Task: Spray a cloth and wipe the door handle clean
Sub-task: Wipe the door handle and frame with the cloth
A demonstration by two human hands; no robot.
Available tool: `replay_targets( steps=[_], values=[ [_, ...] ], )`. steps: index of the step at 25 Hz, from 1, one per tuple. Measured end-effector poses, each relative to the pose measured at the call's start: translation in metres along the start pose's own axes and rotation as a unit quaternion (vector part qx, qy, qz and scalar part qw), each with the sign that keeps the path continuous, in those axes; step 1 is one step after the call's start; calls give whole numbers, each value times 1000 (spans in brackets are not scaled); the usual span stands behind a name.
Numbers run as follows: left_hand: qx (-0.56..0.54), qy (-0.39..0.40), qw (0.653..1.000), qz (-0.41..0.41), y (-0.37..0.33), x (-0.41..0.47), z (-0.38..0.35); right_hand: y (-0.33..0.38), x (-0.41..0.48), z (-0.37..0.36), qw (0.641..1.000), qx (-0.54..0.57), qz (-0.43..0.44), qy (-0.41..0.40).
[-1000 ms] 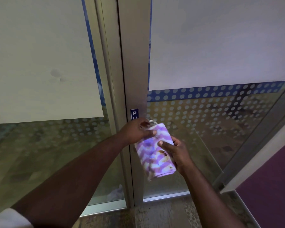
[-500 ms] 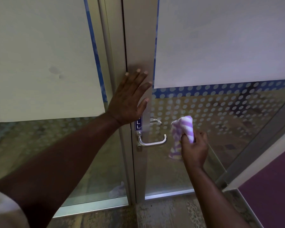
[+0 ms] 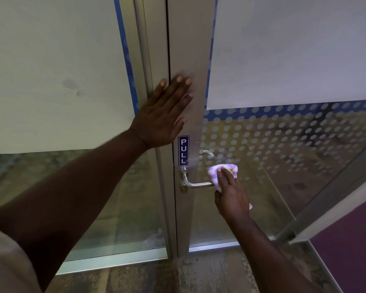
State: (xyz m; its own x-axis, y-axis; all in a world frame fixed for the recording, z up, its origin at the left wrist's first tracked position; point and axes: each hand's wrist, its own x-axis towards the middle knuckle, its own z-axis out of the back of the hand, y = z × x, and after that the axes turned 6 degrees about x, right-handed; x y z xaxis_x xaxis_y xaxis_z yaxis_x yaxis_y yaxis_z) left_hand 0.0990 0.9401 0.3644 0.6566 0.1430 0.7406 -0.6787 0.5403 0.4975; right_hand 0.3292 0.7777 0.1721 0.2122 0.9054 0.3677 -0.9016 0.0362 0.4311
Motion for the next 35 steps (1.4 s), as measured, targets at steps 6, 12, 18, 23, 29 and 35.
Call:
replay_targets(
  steps=[6,12,18,23,29,35],
  values=[
    [25,-19,999,-15,2,-2,-6,27,-18,-13,998,40,-36,44],
    [29,-18,999,-13,3,-1,-4,72,-11,-34,995,45,24,90],
    [37,-20,999,-9,1,0,-4,95,6,-39,988,-32,75,129],
    [29,-19,999,-8,1,1,-2,91,3,-31,986,-85,78,122],
    [28,-12,1000,-4,0,1,-2,78,7,-23,990,-82,19,110],
    [25,-19,1000,-2,-1,1,-1,89,0,-31,985,-107,89,107]
  ],
)
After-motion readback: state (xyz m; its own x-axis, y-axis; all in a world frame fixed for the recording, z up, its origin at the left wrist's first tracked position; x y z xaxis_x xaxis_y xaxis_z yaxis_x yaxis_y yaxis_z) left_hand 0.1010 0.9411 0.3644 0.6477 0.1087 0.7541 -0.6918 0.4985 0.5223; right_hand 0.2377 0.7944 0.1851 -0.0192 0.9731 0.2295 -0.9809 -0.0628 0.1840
